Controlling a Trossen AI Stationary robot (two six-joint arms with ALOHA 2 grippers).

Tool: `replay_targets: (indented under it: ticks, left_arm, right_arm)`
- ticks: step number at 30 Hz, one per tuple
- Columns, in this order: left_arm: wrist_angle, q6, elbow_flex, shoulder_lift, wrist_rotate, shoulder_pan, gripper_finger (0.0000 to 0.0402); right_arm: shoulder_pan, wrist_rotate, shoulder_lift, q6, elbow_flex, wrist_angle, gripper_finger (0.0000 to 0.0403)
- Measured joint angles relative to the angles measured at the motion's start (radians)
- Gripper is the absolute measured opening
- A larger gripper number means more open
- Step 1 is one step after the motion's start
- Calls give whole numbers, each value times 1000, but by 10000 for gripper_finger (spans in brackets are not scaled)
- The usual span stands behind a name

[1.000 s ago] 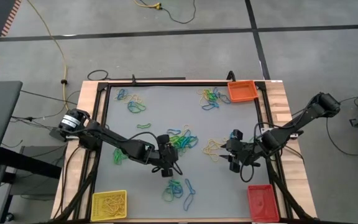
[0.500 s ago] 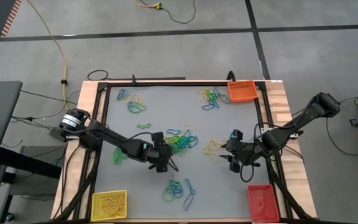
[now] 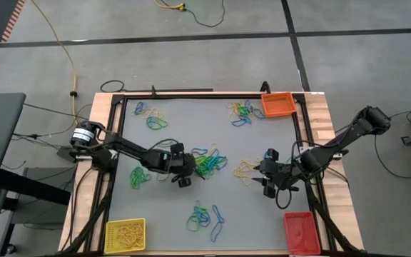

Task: Sort rubber bands into baskets
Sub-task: Put the yellow rubber band into the yellow bin

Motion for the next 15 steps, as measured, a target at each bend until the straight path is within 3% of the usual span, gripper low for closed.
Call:
replay_targets:
  ticks: [7, 15]
  left_arm:
    - [64, 52, -19, 0, 43, 38, 70]
    - [-17, 95, 14, 1, 31, 41, 5]
  right_arm:
    - [0, 0, 0, 0, 0, 0, 224]
    - [0, 0, 0, 0, 0, 0, 224]
